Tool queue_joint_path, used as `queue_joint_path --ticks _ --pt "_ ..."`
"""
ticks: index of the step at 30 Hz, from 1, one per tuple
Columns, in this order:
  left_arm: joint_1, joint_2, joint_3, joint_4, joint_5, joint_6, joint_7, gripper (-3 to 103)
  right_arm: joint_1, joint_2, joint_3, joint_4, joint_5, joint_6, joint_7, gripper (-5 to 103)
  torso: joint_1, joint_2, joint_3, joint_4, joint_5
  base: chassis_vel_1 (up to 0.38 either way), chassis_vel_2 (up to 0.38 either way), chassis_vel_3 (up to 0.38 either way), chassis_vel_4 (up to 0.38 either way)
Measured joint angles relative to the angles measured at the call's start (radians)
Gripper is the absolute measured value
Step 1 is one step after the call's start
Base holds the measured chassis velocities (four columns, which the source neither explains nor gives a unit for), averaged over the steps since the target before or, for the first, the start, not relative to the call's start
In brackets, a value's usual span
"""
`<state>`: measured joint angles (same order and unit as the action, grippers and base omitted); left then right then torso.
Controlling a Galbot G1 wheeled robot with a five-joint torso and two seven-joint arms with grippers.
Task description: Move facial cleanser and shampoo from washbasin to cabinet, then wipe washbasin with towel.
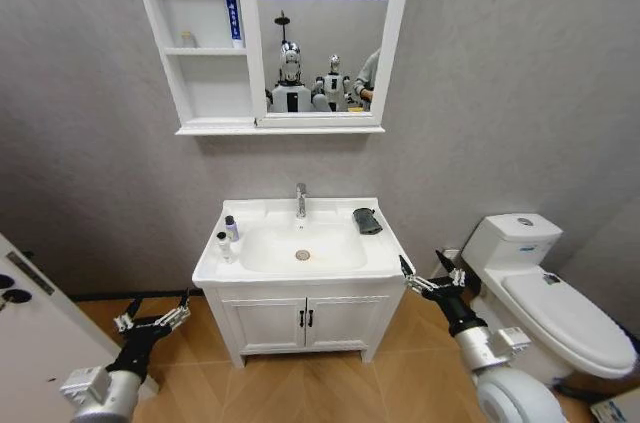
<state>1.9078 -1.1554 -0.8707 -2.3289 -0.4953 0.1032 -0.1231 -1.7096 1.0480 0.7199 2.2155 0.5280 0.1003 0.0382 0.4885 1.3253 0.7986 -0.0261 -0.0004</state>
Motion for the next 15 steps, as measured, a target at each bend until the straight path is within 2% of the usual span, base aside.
queue_joint_path --ticks 6,7,9,10,12,13,15 --pt "-0.048 0.112 0.006 0.031 -0.042 0.018 -0.014 100 -0.003 0.002 -0.001 -0.011 -0.003 -0.005 0.008 100 0.001 0.000 0.000 0.0000 -0.0001 0.008 -0.011 -0.004 0.007" --pt "-0.048 0.112 0.006 0.031 -0.042 0.018 -0.014 100 -0.003 0.002 -0.001 -0.011 -0.003 -0.005 0.008 100 0.001 0.000 0.000 0.0000 -0.0001 0.000 0.000 0.000 0.000" --pt "-0.090 0.185 0.019 0.052 -0.070 0.029 -0.023 100 -0.007 0.003 0.001 -0.012 -0.003 -0.010 0.012 100 0.001 0.000 0.000 0.0005 -0.0003 0.000 0.000 0.000 0.000" --pt "-0.090 0.185 0.019 0.052 -0.070 0.029 -0.023 100 -0.007 0.003 0.001 -0.012 -0.003 -0.010 0.012 100 0.001 0.000 0.000 0.0005 -0.0003 0.000 0.000 0.000 0.000" --pt "-0.149 0.260 0.043 0.081 -0.120 0.045 -0.047 100 -0.011 0.004 0.010 -0.015 -0.004 -0.013 0.014 100 0.001 0.000 0.000 -0.0001 -0.0002 0.000 0.000 0.000 0.000" --pt "-0.149 0.260 0.043 0.081 -0.120 0.045 -0.047 100 -0.011 0.004 0.010 -0.015 -0.004 -0.013 0.014 100 0.001 0.000 0.000 -0.0001 -0.0002 0.000 0.000 0.000 0.000" --pt "-0.222 0.321 0.076 0.118 -0.186 0.065 -0.075 100 -0.017 0.012 0.015 -0.020 -0.006 -0.015 0.015 100 0.001 0.000 0.000 -0.0002 0.0000 0.000 0.000 0.000 0.000"
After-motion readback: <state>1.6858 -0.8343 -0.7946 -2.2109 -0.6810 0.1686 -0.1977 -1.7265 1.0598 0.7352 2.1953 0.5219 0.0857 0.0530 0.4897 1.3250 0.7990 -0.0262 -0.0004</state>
